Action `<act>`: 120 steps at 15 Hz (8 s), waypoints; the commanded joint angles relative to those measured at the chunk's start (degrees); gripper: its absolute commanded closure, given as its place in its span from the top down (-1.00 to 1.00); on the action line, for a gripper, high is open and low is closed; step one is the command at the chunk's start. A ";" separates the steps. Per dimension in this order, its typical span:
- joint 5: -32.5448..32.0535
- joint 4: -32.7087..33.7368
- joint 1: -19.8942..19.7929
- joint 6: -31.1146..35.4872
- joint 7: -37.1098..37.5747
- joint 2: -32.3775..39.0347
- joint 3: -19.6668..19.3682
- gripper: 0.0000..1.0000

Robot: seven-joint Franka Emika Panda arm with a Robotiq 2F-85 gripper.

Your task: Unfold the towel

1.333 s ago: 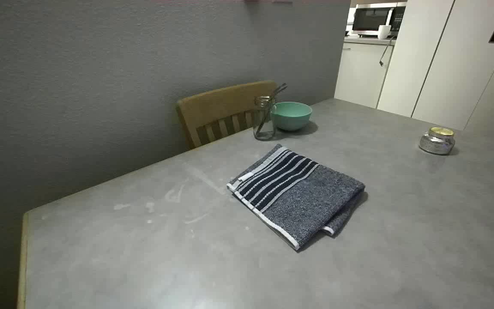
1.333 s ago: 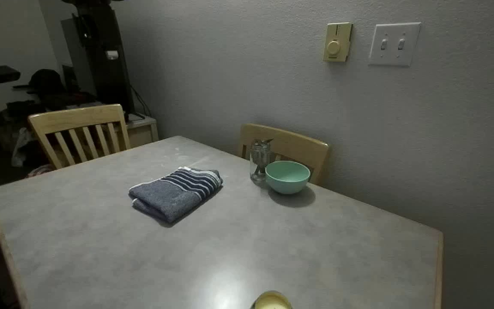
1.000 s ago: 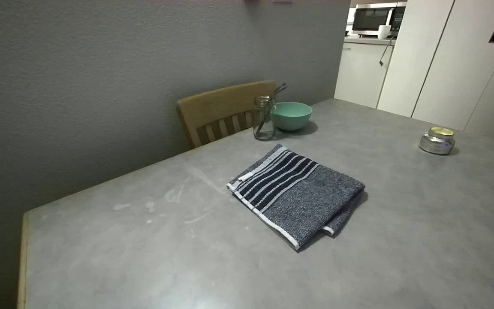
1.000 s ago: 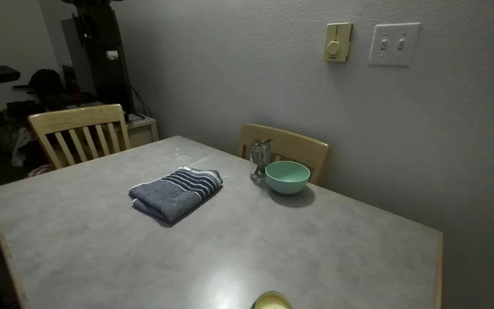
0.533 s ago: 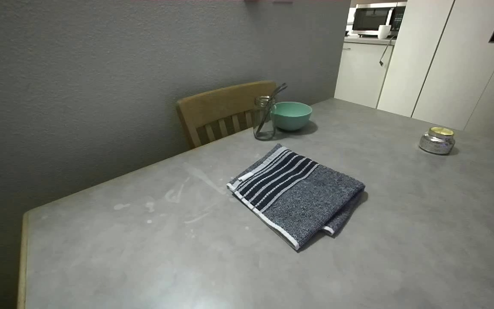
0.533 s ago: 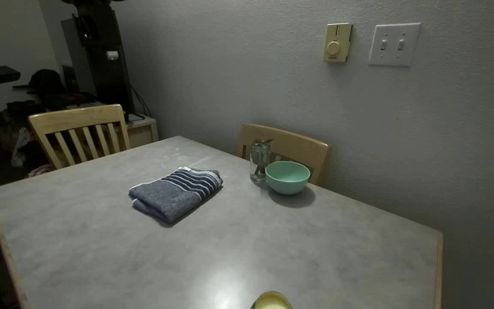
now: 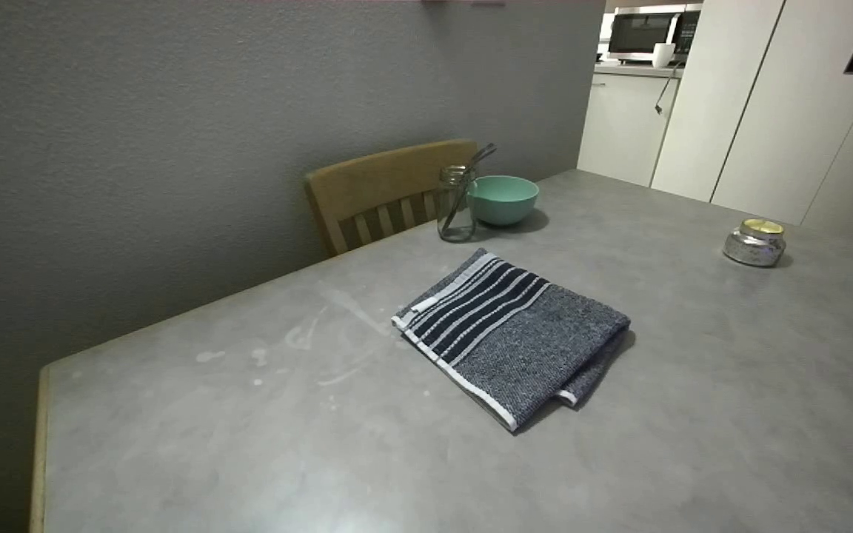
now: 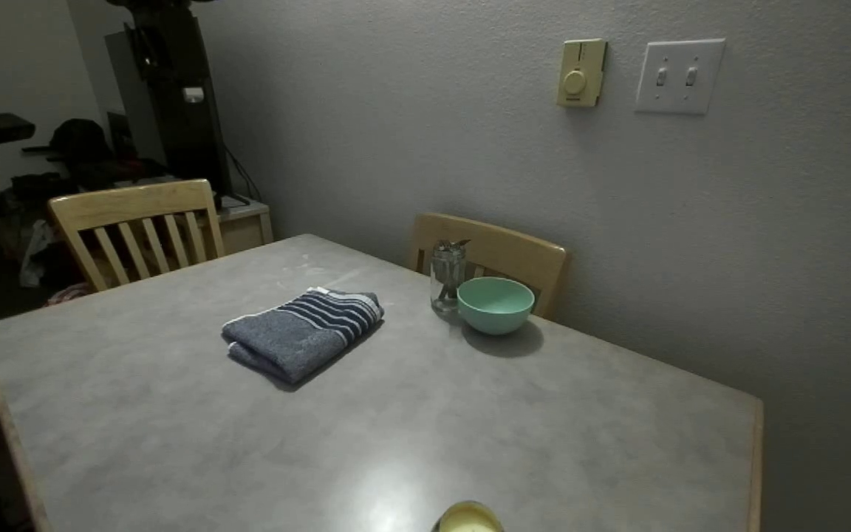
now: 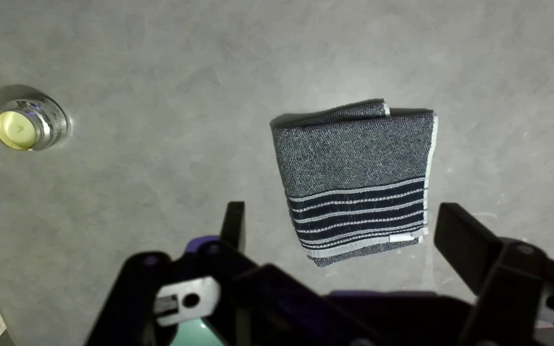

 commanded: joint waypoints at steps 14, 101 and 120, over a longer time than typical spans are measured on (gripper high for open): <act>-0.99 1.49 -0.08 -0.05 -1.37 3.28 -0.44 1.00; -10.42 49.14 22.32 -3.98 19.59 73.14 -0.80 1.00; -18.17 49.98 26.68 -15.27 31.27 75.15 -5.79 1.00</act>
